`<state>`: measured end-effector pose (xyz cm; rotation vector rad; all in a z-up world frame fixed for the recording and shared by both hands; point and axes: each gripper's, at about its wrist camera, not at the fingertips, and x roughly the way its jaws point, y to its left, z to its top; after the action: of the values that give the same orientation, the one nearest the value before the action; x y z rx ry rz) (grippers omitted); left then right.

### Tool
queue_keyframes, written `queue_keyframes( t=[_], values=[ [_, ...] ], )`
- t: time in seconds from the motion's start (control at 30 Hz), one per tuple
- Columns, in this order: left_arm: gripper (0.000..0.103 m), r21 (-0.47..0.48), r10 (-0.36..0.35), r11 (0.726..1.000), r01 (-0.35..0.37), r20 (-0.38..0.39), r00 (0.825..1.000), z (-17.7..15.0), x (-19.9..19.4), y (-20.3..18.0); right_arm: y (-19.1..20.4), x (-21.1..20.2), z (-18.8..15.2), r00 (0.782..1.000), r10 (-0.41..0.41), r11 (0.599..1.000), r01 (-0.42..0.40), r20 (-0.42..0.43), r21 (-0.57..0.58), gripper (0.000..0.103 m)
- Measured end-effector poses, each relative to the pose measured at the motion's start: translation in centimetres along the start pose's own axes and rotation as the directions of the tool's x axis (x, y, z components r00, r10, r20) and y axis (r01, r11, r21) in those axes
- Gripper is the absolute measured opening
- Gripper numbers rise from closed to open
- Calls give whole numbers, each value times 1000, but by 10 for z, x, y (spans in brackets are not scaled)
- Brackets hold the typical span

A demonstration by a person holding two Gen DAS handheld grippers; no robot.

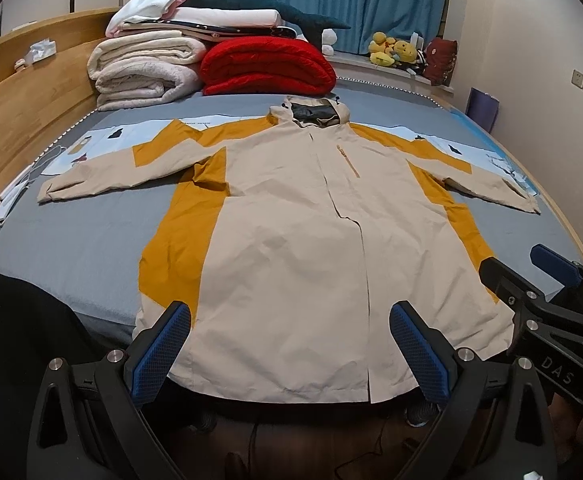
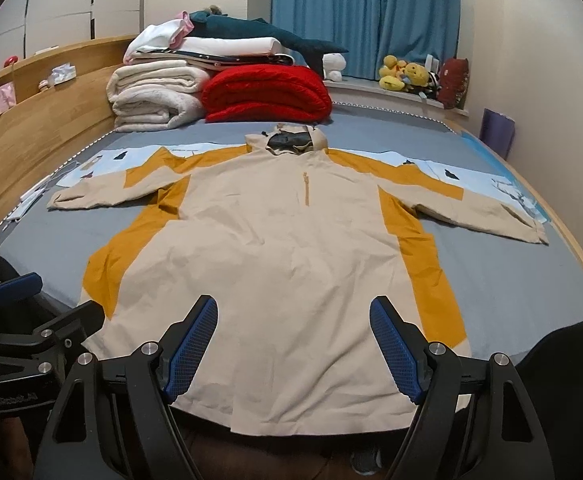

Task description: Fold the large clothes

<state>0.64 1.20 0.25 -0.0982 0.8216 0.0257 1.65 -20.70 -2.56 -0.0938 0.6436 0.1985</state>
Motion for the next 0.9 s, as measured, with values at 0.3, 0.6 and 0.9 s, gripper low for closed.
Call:
queue_keyframes(
  t=[0.3, 0.6, 0.9],
  values=[
    [99, -2, -6, 1000, 6, 3, 1000, -3, 1, 3, 0, 1, 0, 1000, -1, 1000, 0, -1, -5, 79],
    [99, -5, 1, 1000, -1, -2, 1000, -4, 4, -2, -3, 0, 1, 1000, -3, 1000, 3, -2, 4, 79],
    [99, -5, -1, 1000, 1, 0, 1000, -6, 5, -3, -4, 1, 0, 1000, -3, 1000, 3, 0, 5, 79]
  ],
)
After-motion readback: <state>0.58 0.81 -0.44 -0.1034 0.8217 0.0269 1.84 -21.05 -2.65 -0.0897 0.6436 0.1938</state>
